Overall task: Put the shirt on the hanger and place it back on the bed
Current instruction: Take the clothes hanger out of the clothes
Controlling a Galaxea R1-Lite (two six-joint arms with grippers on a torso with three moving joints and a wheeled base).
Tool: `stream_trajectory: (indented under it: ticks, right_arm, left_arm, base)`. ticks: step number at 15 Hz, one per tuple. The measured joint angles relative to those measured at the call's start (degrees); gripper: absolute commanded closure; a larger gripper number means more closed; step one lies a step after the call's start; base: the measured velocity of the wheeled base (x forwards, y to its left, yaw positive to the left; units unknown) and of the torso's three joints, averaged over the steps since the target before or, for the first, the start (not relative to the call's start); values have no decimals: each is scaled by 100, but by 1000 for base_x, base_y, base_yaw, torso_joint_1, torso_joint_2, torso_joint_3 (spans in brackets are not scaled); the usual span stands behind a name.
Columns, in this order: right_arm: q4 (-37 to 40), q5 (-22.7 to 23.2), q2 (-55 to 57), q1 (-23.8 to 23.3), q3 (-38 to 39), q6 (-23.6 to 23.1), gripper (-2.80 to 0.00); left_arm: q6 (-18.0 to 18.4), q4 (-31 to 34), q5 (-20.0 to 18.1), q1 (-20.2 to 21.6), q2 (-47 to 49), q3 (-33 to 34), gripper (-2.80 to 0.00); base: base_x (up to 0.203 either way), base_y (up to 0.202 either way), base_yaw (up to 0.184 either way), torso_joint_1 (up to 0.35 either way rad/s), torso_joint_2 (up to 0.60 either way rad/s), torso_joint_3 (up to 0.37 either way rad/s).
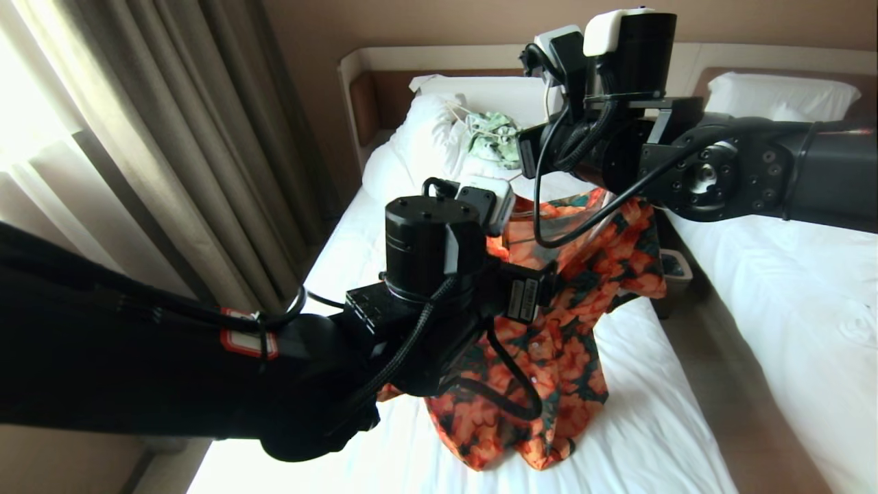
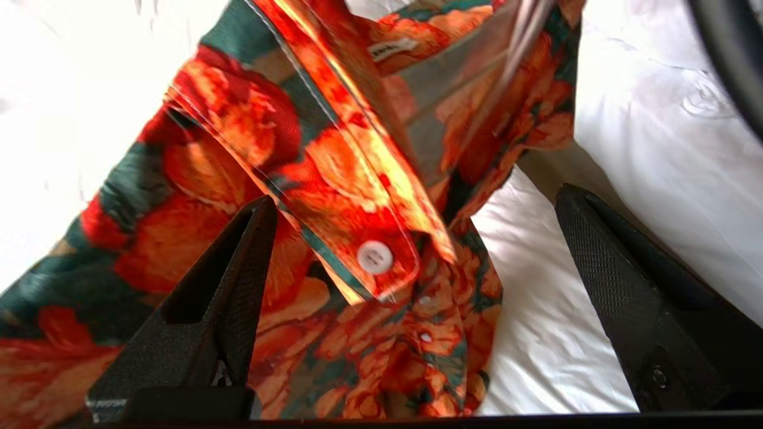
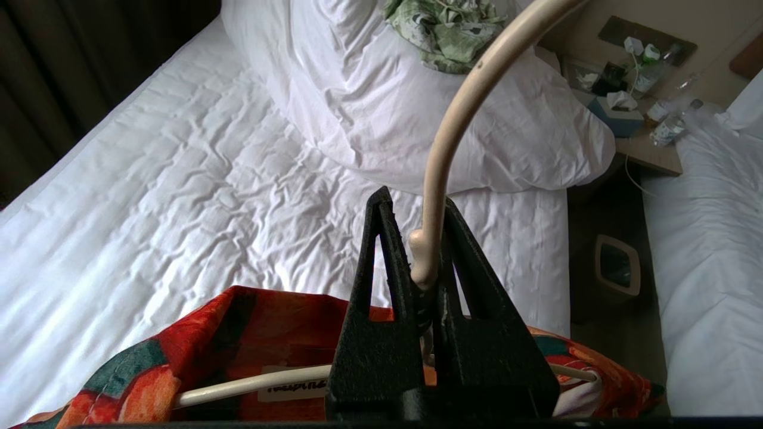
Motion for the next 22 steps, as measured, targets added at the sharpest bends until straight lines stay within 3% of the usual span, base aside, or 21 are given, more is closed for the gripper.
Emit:
stream_trajectory:
  ticks: [4, 5, 11, 15, 18, 22]
  right_arm:
    - [216, 2, -155, 42, 81, 306, 0]
    - [336, 6, -200, 44, 92, 403, 0]
    - [475, 24, -364, 23, 182, 567, 0]
    - [472, 6, -403, -50, 177, 516, 0]
    - [435, 5, -394, -200, 155, 326, 0]
    - [420, 2, -275, -320, 143, 252, 0]
  left_arm:
    - [285, -136, 58, 309, 66, -209, -280]
    - [315, -168, 57, 376, 67, -244, 0]
    - [433, -292, 71, 536, 52, -262, 0]
    - [400, -300, 55, 982, -188, -177, 0]
    - [361, -300, -129, 1572, -769, 292, 0]
    - [-81, -293, -1042, 2869, -1528, 1313, 0]
  base:
    - [0, 0, 0, 0, 0, 0]
    - [0, 0, 0, 0, 0, 0]
    - [0, 0, 0, 0, 0, 0]
    - [0, 0, 0, 0, 0, 0]
    - [0, 0, 0, 0, 0, 0]
    - [0, 0, 0, 0, 0, 0]
